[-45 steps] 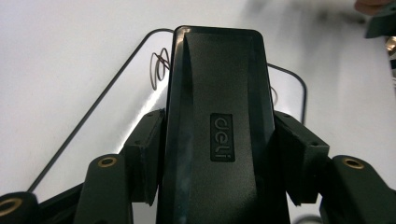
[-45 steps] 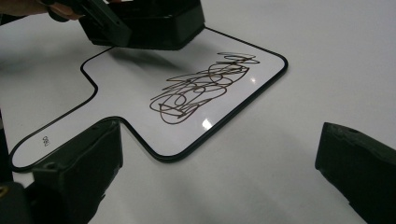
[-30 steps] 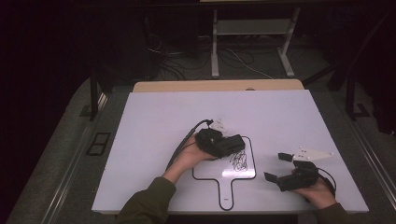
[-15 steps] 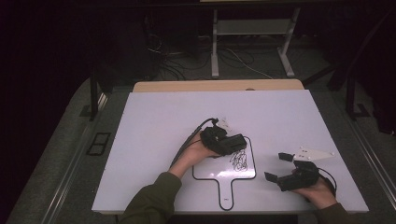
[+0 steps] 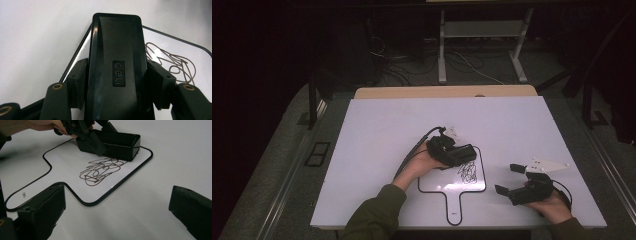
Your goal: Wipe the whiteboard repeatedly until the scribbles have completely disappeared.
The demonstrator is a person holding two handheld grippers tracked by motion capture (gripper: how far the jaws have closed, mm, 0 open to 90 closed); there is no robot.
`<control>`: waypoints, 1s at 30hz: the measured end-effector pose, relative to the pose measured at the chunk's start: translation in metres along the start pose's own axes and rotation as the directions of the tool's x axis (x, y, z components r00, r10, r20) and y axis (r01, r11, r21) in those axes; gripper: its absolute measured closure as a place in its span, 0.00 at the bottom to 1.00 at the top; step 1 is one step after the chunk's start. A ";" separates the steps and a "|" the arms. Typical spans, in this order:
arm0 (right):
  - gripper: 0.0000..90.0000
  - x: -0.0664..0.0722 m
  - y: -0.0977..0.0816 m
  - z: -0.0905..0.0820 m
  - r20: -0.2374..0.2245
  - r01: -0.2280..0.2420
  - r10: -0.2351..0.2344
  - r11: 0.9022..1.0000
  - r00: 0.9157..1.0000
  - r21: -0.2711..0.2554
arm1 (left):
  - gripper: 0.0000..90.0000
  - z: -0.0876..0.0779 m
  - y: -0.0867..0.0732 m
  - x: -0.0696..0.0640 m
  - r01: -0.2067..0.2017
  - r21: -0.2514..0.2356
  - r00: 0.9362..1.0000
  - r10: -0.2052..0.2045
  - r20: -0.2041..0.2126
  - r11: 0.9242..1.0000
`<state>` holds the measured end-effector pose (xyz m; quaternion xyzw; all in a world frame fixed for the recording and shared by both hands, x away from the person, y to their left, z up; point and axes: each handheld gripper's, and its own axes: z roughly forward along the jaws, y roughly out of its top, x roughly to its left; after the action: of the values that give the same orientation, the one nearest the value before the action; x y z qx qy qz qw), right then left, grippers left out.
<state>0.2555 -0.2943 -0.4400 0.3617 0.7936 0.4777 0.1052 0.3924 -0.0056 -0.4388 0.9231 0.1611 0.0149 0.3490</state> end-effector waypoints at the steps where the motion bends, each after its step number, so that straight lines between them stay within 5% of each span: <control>1: 0.00 0.000 0.000 0.000 0.000 0.001 -0.001 1.000 1.000 0.000 | 0.43 0.000 0.000 0.000 -0.009 0.008 1.000 0.009 0.000 1.000; 20: 0.00 0.000 0.000 -0.001 0.003 -0.003 0.003 1.000 1.000 -0.003 | 0.43 0.003 0.003 -0.032 -0.073 0.028 0.997 0.072 0.040 0.997; 30: 0.00 0.000 0.001 -0.002 0.003 -0.002 0.002 1.000 1.000 -0.005 | 0.43 0.003 0.001 -0.059 -0.139 0.051 0.986 0.133 0.099 0.989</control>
<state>0.2550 -0.2952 -0.4387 0.3630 0.7919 0.4793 0.1068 0.3371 -0.0266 -0.4349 0.9412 0.0812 -0.0100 0.3277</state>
